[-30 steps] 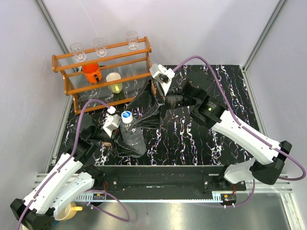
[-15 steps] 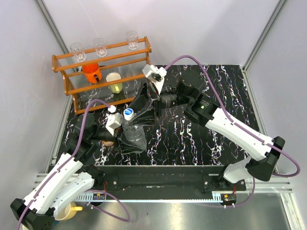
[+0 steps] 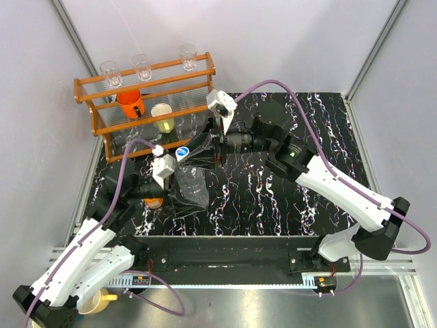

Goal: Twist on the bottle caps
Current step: Place the plastic bottle at the center of the board.

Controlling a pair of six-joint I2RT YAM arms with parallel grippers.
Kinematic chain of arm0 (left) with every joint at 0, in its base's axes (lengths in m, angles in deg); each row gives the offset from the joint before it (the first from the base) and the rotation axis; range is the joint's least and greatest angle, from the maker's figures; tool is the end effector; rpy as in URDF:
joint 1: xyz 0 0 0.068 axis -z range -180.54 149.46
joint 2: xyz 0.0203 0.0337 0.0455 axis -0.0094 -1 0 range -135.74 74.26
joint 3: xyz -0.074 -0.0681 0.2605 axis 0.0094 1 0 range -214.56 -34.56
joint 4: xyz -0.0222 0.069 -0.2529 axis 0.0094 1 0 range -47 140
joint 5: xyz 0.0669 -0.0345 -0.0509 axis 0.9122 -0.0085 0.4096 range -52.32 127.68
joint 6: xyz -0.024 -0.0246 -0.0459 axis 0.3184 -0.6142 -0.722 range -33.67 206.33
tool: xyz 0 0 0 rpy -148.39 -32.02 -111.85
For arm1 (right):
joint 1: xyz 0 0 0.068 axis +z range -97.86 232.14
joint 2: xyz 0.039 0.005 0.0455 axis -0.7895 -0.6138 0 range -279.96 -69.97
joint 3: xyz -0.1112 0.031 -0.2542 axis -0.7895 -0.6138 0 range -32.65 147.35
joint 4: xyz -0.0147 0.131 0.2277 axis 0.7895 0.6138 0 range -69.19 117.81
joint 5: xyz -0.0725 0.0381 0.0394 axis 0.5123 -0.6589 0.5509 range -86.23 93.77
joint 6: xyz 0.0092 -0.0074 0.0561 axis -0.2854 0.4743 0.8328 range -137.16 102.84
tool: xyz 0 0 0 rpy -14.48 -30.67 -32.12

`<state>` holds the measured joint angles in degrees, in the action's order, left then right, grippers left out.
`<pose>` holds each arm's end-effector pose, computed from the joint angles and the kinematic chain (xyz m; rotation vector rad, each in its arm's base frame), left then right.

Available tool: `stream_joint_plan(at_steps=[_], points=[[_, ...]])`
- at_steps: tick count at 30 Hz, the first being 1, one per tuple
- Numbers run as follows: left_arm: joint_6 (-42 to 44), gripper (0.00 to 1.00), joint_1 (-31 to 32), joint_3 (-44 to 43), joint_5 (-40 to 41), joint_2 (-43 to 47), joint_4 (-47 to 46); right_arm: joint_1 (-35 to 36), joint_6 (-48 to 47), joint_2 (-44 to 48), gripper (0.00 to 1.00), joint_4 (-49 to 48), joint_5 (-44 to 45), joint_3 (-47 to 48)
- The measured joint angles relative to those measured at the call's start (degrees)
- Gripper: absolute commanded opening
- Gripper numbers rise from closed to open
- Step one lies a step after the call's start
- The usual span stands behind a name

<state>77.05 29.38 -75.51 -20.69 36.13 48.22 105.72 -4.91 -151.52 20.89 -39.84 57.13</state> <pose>0.1091 -0.1027 0.3487 1.0994 1.3826 -1.3203 0.1663 0.2727 0.4905 -1.1766 1.1587 1.4434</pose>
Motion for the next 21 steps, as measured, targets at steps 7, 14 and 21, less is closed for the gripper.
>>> stream_joint_plan(at_steps=[7,14,21], points=[[9.05,0.99,-0.55,-9.9,10.34,0.13,14.53,0.2,-5.09,1.51,0.19,2.84,9.94,-1.9],[14.91,0.99,-0.7,-10.03,24.81,7.32,26.69,0.85,-7.58,1.64,0.18,2.16,13.42,-5.38],[15.17,0.99,-0.92,-10.86,44.52,12.9,38.29,1.75,-8.13,-2.51,0.22,-8.7,14.27,-13.7]])
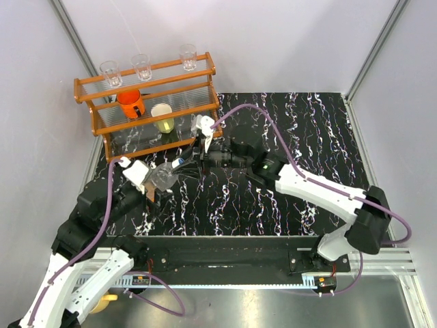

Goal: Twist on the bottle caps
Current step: Place the plastic bottle at the center of the board.

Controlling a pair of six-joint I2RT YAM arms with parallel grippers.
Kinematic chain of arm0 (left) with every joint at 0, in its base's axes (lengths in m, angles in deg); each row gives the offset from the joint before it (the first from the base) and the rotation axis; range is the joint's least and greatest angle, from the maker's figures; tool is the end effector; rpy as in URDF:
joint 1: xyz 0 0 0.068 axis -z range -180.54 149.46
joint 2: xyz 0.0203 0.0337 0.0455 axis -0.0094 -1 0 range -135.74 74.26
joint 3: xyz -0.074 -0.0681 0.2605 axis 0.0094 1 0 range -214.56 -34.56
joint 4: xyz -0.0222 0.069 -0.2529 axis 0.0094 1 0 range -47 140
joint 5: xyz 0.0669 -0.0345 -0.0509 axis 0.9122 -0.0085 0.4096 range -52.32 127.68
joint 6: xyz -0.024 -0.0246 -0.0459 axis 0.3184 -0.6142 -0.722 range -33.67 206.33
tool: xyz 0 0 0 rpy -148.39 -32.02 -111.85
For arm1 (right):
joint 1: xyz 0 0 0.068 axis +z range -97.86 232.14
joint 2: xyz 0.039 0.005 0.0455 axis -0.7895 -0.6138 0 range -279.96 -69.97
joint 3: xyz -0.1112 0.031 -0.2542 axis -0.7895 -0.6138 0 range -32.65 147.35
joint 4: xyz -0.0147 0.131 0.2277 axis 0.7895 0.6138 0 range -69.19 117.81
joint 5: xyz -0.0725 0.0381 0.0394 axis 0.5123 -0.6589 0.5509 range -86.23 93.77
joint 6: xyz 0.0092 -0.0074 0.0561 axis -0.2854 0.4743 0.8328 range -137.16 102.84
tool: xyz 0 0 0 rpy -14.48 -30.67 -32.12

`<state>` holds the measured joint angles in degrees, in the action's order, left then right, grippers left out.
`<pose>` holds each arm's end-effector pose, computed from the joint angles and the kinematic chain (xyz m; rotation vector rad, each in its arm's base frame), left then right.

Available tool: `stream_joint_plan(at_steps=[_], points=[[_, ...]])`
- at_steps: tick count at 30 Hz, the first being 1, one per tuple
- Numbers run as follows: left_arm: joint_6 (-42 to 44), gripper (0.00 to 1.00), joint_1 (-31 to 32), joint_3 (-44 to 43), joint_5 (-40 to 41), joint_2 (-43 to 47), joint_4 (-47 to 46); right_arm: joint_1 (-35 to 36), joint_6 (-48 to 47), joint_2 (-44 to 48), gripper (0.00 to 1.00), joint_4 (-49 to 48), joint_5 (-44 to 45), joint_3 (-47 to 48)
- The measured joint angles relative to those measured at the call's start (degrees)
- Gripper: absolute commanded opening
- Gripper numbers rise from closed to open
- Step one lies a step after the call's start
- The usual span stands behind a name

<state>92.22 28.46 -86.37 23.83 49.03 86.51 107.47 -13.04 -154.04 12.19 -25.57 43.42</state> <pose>0.0631 -0.0461 0.3599 0.7250 1.7432 -0.5028 0.1850 0.3026 0.4089 -1.0996 1.2906 1.1942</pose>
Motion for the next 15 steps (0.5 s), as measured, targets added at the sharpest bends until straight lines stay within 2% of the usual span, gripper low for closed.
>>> stream_joint_plan(at_steps=[4,10,15], points=[[-0.04,0.99,-0.5,0.0,8.2,2.95,4.5,0.55,-0.13,-4.2,0.24,-6.6,-0.07,-4.37],[-0.57,0.99,0.04,-1.55,7.48,3.82,4.94,0.07,-4.98,-12.92,0.24,-12.2,12.2,-5.29],[-1.22,0.99,0.04,-1.62,7.43,3.78,4.94,0.11,-6.73,-17.09,0.23,-14.14,17.29,-6.49]])
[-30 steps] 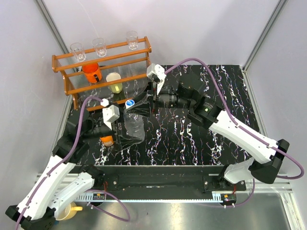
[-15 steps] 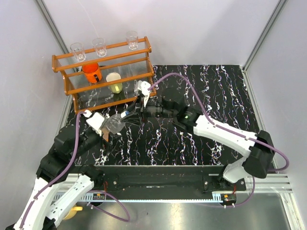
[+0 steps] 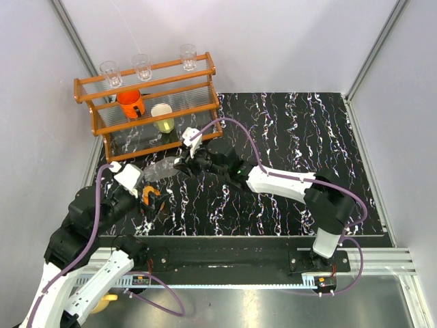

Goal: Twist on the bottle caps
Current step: Place the plastic bottle at the center of the board.

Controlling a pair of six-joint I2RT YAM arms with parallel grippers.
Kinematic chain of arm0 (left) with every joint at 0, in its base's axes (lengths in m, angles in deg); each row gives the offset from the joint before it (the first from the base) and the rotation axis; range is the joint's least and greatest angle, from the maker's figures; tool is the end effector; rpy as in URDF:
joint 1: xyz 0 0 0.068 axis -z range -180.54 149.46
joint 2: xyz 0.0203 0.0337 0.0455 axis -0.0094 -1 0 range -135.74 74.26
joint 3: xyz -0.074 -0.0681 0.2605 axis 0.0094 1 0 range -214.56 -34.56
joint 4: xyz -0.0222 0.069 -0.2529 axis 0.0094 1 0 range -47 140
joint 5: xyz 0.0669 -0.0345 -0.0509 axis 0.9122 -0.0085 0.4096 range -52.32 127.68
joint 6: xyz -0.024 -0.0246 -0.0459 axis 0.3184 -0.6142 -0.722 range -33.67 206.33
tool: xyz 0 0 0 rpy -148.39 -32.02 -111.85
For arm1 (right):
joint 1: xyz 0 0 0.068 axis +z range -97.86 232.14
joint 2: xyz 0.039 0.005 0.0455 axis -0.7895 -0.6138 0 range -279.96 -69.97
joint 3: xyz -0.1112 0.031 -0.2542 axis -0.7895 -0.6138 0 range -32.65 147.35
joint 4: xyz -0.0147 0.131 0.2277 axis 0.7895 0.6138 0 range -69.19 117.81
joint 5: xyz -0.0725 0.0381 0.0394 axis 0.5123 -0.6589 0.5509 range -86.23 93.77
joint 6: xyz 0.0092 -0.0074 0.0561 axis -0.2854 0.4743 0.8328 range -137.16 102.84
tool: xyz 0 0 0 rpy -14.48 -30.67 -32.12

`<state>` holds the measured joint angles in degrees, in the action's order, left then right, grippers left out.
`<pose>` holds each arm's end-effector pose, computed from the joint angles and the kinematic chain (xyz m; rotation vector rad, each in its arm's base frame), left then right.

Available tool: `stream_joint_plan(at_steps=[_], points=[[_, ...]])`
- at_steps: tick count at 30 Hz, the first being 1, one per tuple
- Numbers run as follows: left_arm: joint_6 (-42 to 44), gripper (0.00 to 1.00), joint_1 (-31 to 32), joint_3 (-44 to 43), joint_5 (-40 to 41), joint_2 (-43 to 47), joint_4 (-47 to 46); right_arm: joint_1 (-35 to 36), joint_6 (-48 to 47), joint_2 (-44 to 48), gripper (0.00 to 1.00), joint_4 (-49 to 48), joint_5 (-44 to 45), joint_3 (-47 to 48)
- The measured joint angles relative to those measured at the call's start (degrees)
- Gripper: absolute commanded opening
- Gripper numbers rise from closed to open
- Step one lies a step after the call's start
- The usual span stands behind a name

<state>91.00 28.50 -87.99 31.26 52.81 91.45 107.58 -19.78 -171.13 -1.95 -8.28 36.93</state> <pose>0.0461 -0.0308 0.3616 0.6183 1.7705 -0.3982 0.2348 0.3560 0.2834 -1.0115 1.4883 0.8525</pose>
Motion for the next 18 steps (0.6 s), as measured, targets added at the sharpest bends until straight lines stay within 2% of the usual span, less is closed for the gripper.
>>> stream_joint_plan(at_steps=[6,11,15,18], points=[[-0.26,0.99,0.02,0.0,0.13,-0.02,-0.02,0.02,0.09,-1.49,0.18,-2.05,2.73,-0.79],[-0.28,0.99,0.04,0.0,1.07,-0.11,-0.15,0.07,-0.22,-1.31,0.21,-2.08,4.39,-1.33],[-0.63,0.99,0.04,0.07,1.46,-1.22,-0.76,0.07,-1.73,-0.11,0.21,5.9,5.4,0.87],[-0.66,0.99,0.04,0.48,1.68,-2.21,-1.42,0.07,-3.52,0.02,0.21,18.38,5.53,9.07]])
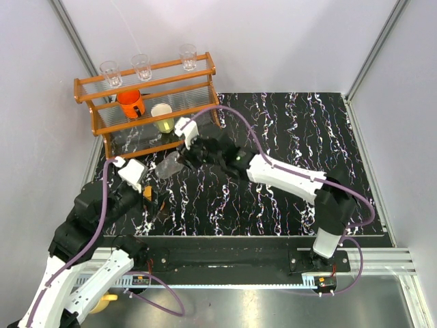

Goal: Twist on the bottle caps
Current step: Place the plastic bottle at the center of the board.

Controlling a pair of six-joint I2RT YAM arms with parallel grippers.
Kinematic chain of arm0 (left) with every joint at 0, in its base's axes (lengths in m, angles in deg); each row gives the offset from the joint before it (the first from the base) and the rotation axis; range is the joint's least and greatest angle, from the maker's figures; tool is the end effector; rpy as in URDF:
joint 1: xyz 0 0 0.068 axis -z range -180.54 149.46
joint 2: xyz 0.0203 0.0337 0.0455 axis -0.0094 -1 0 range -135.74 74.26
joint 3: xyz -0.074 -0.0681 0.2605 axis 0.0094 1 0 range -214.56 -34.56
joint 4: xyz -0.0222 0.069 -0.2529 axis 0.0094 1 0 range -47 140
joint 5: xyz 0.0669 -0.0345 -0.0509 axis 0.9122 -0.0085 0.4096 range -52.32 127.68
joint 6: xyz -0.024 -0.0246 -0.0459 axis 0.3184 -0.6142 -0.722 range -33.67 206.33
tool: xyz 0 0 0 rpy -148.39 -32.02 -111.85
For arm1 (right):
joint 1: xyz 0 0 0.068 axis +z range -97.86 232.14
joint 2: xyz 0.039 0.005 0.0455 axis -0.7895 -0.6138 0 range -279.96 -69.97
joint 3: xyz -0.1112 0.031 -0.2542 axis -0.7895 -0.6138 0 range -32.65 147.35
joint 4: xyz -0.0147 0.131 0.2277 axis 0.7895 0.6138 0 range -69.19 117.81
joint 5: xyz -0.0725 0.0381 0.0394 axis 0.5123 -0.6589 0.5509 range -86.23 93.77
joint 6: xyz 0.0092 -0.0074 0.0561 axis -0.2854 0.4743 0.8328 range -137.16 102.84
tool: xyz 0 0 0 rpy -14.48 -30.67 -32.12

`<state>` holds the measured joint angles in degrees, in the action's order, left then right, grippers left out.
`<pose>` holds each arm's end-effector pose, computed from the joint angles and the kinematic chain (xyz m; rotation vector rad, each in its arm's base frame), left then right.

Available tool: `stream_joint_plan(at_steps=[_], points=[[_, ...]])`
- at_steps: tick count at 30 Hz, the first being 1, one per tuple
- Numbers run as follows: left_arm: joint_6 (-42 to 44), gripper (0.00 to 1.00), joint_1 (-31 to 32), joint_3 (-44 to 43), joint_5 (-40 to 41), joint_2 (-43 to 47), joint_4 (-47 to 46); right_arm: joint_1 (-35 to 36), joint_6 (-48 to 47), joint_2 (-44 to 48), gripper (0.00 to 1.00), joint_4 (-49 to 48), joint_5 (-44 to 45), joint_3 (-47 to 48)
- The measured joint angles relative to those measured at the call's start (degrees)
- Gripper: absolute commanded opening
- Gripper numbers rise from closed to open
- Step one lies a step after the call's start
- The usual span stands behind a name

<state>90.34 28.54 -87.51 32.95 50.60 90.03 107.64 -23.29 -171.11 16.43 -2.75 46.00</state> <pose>0.0569 -0.0355 0.3603 0.5945 1.8012 -0.3768 0.2407 0.3586 0.3045 -1.0647 1.6281 0.6892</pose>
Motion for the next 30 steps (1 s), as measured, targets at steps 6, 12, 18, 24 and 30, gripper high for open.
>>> stream_joint_plan(at_steps=[6,12,18,24,30], points=[[-0.63,0.99,0.0,0.0,0.04,-0.79,-0.42,0.09,-3.98,-1.84,0.24,27.41,-0.72,28.15],[-1.09,0.99,0.0,0.0,0.04,-0.33,-0.15,1.07,-8.11,-11.82,0.23,48.52,-0.92,52.98],[-1.05,0.99,0.0,-0.07,0.04,2.43,1.09,1.7,-10.38,-24.41,0.24,65.72,-2.08,60.74],[-1.05,0.99,0.0,-0.07,0.04,2.73,1.51,1.86,-11.28,-27.39,0.24,73.2,-2.4,63.93],[-1.07,0.99,0.0,-0.07,0.0,2.73,1.57,3.61,-12.13,-27.52,0.23,74.64,-0.9,64.92]])
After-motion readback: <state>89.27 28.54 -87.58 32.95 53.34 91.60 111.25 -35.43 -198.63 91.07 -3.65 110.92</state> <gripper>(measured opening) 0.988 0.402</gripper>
